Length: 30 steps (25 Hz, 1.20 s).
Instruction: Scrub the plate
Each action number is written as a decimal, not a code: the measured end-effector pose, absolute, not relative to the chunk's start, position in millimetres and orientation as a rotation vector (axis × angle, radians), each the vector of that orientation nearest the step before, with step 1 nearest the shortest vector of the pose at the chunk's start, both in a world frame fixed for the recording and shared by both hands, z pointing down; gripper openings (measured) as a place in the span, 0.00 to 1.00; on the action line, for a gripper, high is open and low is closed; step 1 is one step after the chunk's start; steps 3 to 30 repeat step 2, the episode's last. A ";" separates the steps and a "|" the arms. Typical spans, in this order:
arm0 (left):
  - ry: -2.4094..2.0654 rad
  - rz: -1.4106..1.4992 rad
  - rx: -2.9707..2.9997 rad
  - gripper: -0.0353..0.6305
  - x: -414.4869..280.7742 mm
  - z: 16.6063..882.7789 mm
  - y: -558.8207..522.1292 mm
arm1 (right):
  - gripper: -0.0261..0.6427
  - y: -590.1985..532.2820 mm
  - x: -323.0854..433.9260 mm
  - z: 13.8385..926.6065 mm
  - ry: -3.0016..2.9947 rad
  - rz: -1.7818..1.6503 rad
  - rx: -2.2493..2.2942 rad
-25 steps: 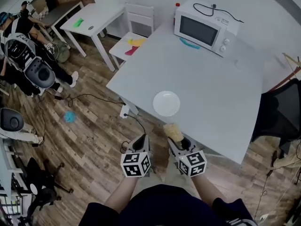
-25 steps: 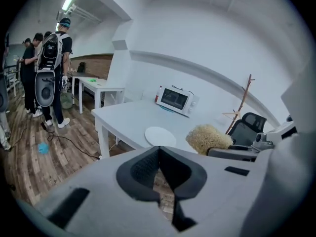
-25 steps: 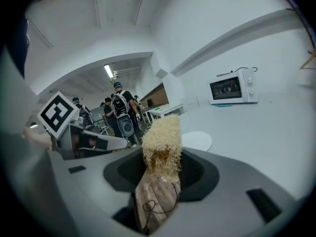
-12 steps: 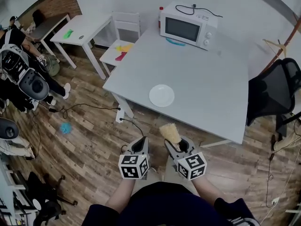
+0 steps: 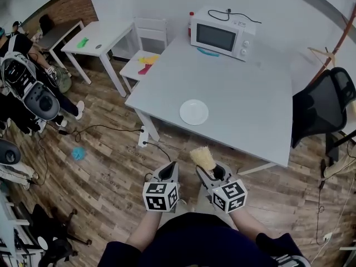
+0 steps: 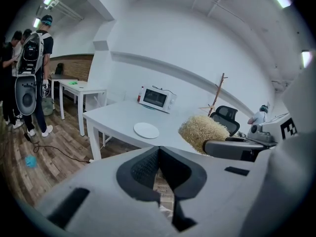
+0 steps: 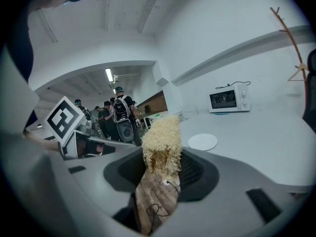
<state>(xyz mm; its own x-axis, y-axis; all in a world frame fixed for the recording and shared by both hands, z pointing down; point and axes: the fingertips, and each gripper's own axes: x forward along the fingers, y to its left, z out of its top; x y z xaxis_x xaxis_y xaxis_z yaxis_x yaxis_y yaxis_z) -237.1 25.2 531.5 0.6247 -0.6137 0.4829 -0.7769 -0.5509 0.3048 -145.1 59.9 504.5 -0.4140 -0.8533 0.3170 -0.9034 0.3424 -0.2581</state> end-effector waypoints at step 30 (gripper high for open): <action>-1.087 0.436 2.363 0.08 -240.3 530.2 34.4 | 0.31 68.9 -149.5 503.3 -2.471 0.595 1.629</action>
